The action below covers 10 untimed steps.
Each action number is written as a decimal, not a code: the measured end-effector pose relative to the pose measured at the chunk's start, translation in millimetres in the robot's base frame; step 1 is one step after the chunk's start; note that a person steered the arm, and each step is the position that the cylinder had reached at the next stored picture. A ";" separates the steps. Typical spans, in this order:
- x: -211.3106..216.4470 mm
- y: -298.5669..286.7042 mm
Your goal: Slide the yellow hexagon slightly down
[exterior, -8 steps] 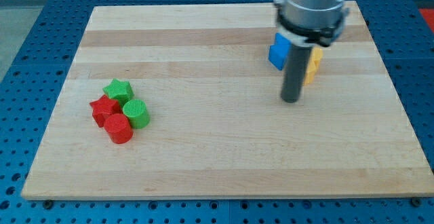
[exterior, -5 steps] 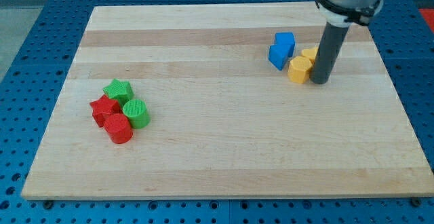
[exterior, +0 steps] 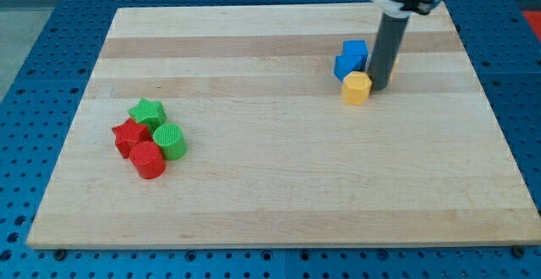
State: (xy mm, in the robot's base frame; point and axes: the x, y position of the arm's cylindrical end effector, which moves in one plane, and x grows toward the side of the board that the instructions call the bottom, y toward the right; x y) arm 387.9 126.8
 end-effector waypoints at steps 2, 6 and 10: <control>0.0 -61.4; 13.3 -52.0; 31.5 -53.8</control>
State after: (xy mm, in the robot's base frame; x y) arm 419.4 73.0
